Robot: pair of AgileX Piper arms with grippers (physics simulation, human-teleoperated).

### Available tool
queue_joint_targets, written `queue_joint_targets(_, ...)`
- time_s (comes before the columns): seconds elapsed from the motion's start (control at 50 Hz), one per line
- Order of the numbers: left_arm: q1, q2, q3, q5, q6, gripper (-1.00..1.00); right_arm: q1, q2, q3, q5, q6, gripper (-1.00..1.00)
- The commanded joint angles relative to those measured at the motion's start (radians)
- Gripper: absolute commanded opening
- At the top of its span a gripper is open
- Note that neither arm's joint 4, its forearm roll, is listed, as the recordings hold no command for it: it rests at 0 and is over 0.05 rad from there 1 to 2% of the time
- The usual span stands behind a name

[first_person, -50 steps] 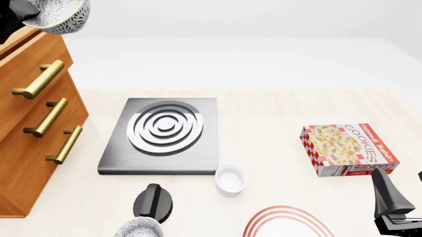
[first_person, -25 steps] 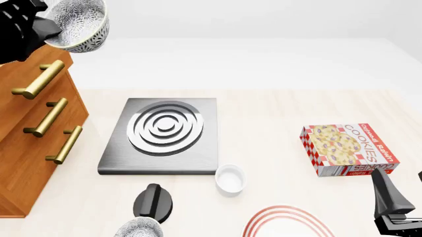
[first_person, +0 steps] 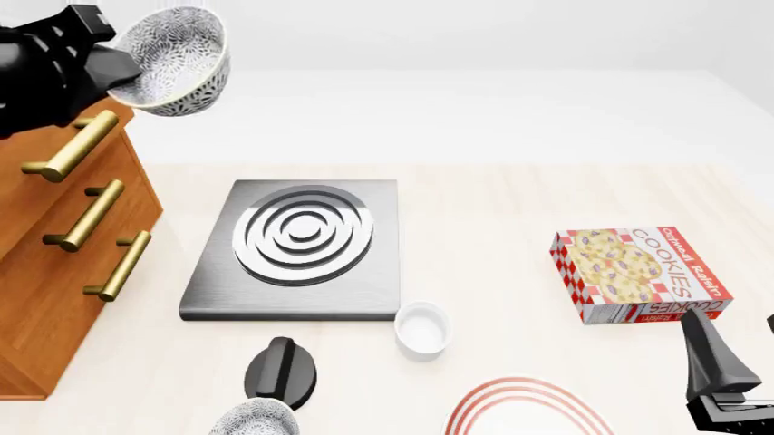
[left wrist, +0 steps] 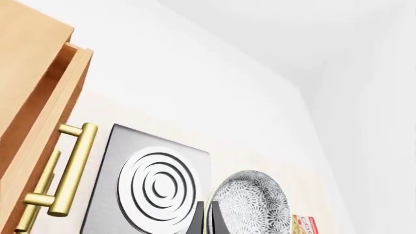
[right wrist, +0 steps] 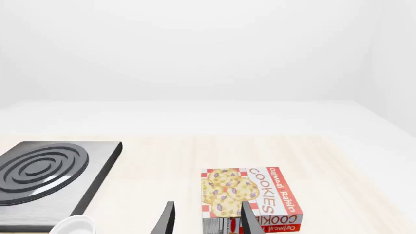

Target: Pick the akita bowl on the wooden cabinet and place it on the plate.

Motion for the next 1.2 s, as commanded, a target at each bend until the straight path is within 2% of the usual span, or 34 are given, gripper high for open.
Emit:
queue_joint_targets(0.02, -0.044, 0.003, -0.015, 0.016, 0.027, -1.00, 0.000, 0.000, 0.000, 0.000, 0.000, 1.00)
queue_joint_targets(0.48, -0.148, 0.044, 0.013, 0.019, 0.068, -1.00, 0.000, 0.000, 0.000, 0.000, 0.000, 1.00)
queue_joint_targets(0.74, -0.204, 0.040, 0.051, 0.017, 0.057, -1.00, 0.000, 0.000, 0.000, 0.000, 0.000, 1.00)
queue_joint_targets(1.2, -0.280, 0.059, 0.071, 0.037, 0.092, -1.00, 0.000, 0.000, 0.000, 0.000, 0.000, 1.00)
